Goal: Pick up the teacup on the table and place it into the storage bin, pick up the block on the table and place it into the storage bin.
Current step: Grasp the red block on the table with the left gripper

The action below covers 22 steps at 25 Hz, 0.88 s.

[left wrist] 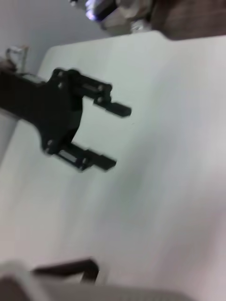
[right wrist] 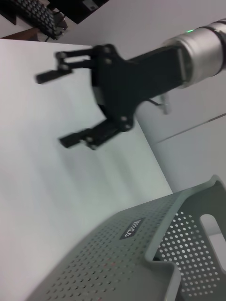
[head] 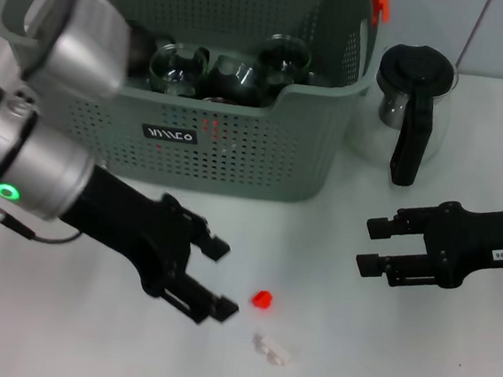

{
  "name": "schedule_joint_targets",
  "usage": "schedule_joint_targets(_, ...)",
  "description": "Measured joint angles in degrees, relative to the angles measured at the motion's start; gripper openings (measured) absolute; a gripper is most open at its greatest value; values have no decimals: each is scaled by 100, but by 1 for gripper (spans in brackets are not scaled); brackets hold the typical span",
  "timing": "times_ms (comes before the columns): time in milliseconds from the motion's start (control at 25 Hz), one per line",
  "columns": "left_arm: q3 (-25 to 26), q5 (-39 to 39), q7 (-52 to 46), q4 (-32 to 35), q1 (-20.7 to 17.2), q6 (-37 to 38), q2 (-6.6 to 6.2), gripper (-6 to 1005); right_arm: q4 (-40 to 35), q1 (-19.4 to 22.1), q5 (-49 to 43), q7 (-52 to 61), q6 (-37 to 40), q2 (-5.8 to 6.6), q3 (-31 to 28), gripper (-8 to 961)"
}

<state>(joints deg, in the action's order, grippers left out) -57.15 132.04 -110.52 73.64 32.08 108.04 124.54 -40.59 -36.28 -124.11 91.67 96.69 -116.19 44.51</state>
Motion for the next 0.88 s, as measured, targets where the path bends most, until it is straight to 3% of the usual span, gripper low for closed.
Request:
schedule_joint_targets(240, -949, 153, -354, -143, 149, -277, 20, 814, -25, -2, 0, 9, 0, 3, -3, 699)
schedule_joint_targets(880, -2902, 545, -1140, -762, 401, -2543, 26, 758, -28, 7, -167, 33, -209, 80, 5, 701)
